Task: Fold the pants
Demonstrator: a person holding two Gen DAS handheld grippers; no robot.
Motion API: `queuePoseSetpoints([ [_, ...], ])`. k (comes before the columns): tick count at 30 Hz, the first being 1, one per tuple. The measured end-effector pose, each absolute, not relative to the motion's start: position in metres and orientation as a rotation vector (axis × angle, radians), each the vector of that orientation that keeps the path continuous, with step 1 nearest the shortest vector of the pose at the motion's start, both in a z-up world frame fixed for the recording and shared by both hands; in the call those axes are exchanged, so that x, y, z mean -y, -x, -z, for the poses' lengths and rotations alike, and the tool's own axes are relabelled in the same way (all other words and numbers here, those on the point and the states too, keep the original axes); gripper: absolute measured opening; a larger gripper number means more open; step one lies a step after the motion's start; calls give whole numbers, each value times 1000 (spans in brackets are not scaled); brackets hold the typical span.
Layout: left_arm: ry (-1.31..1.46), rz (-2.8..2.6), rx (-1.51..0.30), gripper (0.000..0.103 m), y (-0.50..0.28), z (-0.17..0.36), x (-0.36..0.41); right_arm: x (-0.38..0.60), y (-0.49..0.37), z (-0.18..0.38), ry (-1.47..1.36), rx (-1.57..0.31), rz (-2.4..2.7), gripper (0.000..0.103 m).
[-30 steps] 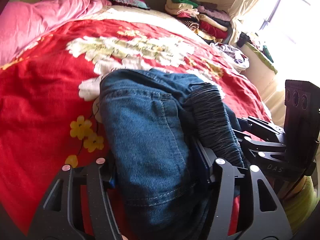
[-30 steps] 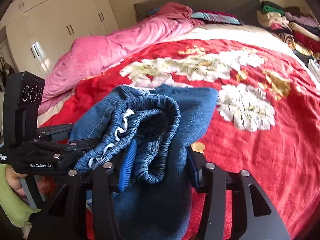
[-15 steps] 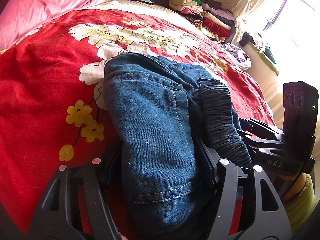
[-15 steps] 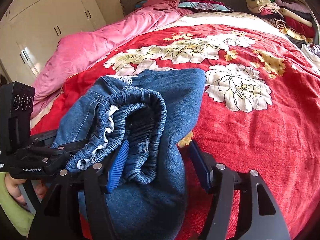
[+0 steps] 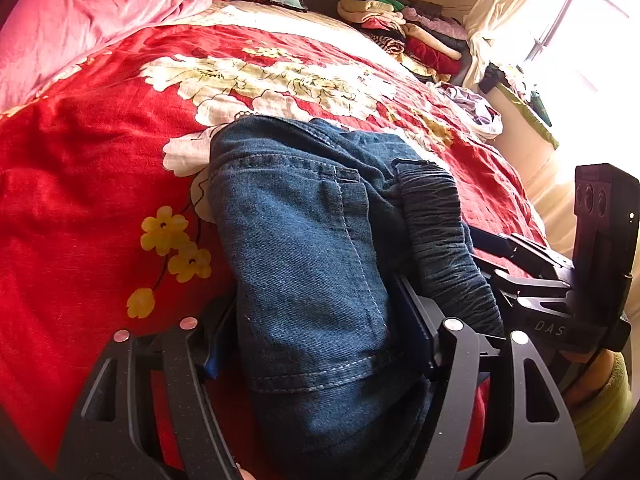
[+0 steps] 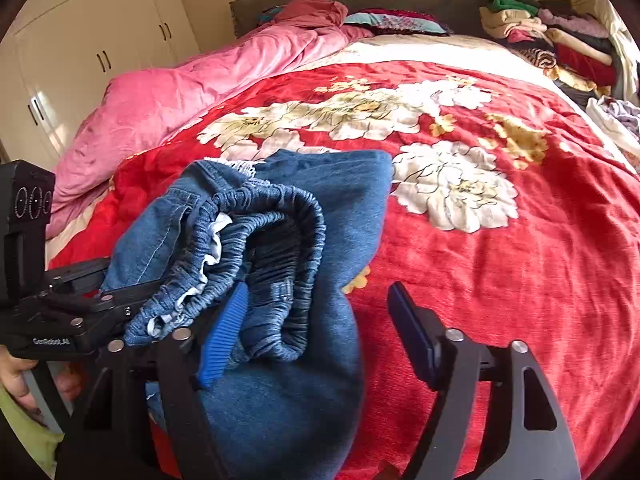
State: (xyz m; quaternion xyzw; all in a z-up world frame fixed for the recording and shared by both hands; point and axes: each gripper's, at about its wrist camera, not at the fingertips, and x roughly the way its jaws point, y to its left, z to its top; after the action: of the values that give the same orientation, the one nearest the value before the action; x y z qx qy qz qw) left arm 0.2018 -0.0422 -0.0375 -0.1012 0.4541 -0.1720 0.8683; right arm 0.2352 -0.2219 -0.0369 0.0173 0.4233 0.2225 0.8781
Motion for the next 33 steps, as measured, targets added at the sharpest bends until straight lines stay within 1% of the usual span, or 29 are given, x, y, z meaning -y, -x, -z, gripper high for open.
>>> queuePoseSetpoints([
  [1,207,358,-950,68,-201,35,42,222,-234,35,-29,-874,-457,77],
  [2,203,353,-951,68,-202,34,42,224,-233,33,-26,-864,-444,80],
  [17,183,338,-929,79,-196,14,46,239,-229,13,-65,-817,-391,80],
  [18,183,337,-926,80,-195,13,45,240,-229,12,-75,-814,-394,85],
  [19,184,336,-924,81,-195,12,45,241,-228,10,-84,-809,-391,99],
  [22,186,337,-916,84,-193,8,46,245,-225,3,-113,-777,-389,98],
  [26,181,337,-903,85,-191,3,46,248,-221,-7,-130,-749,-378,98],
  [33,179,330,-872,93,-182,-10,46,251,-207,-21,-103,-706,-362,98],
])
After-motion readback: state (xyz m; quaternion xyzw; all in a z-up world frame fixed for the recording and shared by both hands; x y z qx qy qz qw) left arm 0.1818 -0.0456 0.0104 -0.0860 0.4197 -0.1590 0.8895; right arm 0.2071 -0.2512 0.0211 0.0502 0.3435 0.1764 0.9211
